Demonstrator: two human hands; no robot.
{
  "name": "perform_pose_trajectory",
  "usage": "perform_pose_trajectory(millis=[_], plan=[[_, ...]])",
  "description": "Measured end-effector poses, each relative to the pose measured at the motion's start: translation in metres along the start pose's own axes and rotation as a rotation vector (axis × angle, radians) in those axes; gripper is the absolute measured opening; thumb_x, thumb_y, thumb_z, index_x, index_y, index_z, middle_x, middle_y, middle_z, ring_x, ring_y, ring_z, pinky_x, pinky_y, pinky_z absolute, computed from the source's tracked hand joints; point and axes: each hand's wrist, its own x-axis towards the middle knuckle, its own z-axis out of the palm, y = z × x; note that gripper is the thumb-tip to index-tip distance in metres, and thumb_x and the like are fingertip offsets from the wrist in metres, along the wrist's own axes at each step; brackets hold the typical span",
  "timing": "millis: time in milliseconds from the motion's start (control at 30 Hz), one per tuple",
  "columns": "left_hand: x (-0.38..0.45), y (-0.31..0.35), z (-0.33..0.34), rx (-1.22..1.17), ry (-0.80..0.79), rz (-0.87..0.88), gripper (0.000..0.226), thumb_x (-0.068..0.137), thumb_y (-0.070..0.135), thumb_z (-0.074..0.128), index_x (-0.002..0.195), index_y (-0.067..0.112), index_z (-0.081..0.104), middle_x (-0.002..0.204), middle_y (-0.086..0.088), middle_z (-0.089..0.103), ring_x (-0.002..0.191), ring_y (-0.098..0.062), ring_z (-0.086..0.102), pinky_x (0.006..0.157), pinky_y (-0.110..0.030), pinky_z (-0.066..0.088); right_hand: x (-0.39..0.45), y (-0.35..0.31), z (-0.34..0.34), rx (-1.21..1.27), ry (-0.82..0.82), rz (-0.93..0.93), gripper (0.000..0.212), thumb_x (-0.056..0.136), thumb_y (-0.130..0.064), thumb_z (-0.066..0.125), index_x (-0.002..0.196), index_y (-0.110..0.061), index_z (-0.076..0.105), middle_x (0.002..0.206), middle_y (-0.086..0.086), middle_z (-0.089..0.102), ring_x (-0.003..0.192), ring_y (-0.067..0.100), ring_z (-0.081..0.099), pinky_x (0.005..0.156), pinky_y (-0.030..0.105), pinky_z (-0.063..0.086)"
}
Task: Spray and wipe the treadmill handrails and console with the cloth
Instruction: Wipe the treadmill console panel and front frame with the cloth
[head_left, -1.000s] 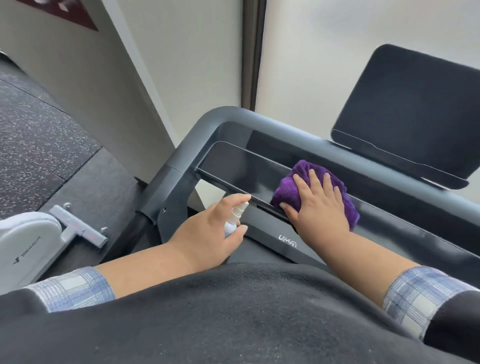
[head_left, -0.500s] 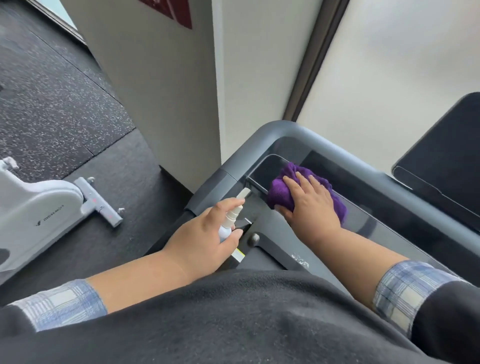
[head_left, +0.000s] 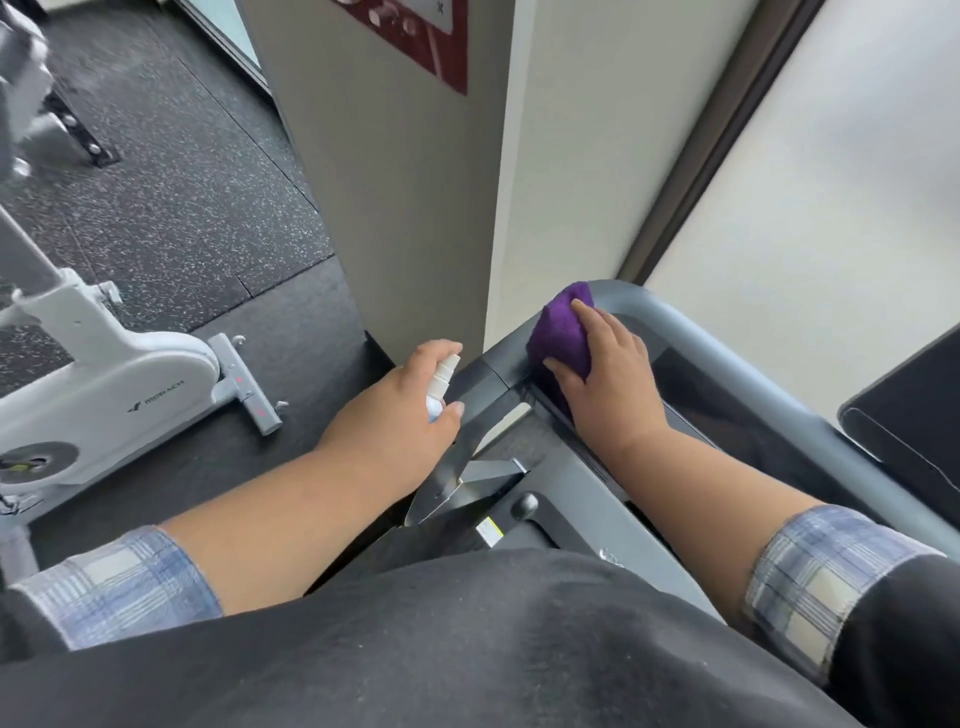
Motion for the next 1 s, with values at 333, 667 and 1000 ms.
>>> perform_pose_trajectory(millis=[333, 667, 1000], plan=[[0.012, 0.008, 0.008, 0.055, -0.122, -0.023, 0.048, 0.096, 0.045, 0.054, 0.133, 0.060, 0.028, 0.087, 0.019, 0.044, 0.074, -0.008, 0.046, 0.066, -0.030, 0.036, -0.029, 0.048, 0.001, -0.395, -0.177, -0.113, 0.068, 0.087, -0.060, 0.062, 0.146, -0.034, 0.043, 0.150, 0.001, 0.048, 0.135, 0.031, 0.041, 0.109, 0.050, 0.036], [0.028, 0.013, 0.017, 0.037, -0.162, -0.027, 0.036, 0.096, 0.041, 0.057, 0.123, 0.051, 0.036, 0.076, 0.020, 0.051, 0.069, 0.004, 0.048, 0.053, -0.021, 0.033, -0.034, 0.044, 0.002, -0.410, -0.230, -0.092, 0.074, 0.086, -0.076, 0.038, 0.149, -0.037, 0.036, 0.162, 0.002, 0.032, 0.152, 0.034, 0.015, 0.121, 0.061, 0.009], [0.072, 0.053, 0.021, 0.222, -0.155, 0.127, 0.046, 0.097, 0.040, 0.054, 0.134, 0.046, 0.026, 0.099, 0.005, 0.051, 0.082, -0.025, 0.056, 0.067, -0.035, 0.045, -0.058, 0.053, -0.016, -0.401, -0.235, -0.059, 0.076, 0.085, -0.074, 0.045, 0.151, -0.036, 0.039, 0.161, 0.001, 0.035, 0.151, 0.031, 0.022, 0.122, 0.056, 0.014]])
